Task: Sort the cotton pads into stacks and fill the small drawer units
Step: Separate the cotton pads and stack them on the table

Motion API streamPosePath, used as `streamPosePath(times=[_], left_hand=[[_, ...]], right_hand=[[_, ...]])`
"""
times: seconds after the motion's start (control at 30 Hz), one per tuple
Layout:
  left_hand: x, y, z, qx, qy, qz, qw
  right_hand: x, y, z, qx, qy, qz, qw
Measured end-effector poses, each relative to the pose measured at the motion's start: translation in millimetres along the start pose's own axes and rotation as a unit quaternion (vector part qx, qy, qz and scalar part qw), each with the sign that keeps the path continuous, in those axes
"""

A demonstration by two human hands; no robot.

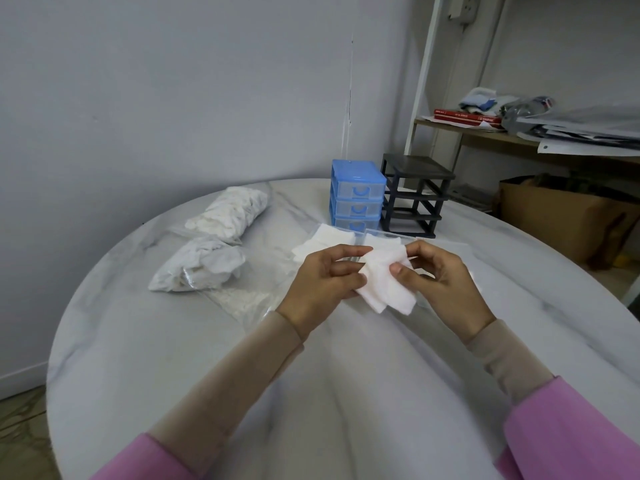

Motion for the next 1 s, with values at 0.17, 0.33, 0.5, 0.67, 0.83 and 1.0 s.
streamPosePath(times=[0.17,0.33,0.5,0.67,0.83,1.0], left_hand=[[4,3,1,0.017,0.000,-0.010,1.000],[6,-6,-2,-0.030,0.002,-0.011,0.999],[2,-17,-6,-0.075,0.039,-0.016,0.996],[5,-8,-4,-0.055,0.061,-0.063,0.995],[3,-14,-2,-0.096,0.061,-0.018,0.993],[-6,-21,1,-0.118,0.081,0.028,0.989]], right_hand=[[6,8,4,0.033,-0.009,-0.017,0.999],[11,1,2,-0.008,-0.026,-0.031,0.999],[6,-16,-3,-0.087,0.034,-0.170,0.981],[15,-11,-1,-0.072,0.002,-0.148,0.986],[16,2,4,-0.030,-0.001,-0.138,0.990],[13,11,8,-0.001,0.030,-0.154,0.988]])
Point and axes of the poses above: each hand's wrist, its own z-axis away from the middle knuckle, its own y-axis out of the palm, x = y × z, the point moved 9 cm from there along -z, towards the middle knuckle, and after that the axes turned 9 degrees about -x, right-handed, at the moved point
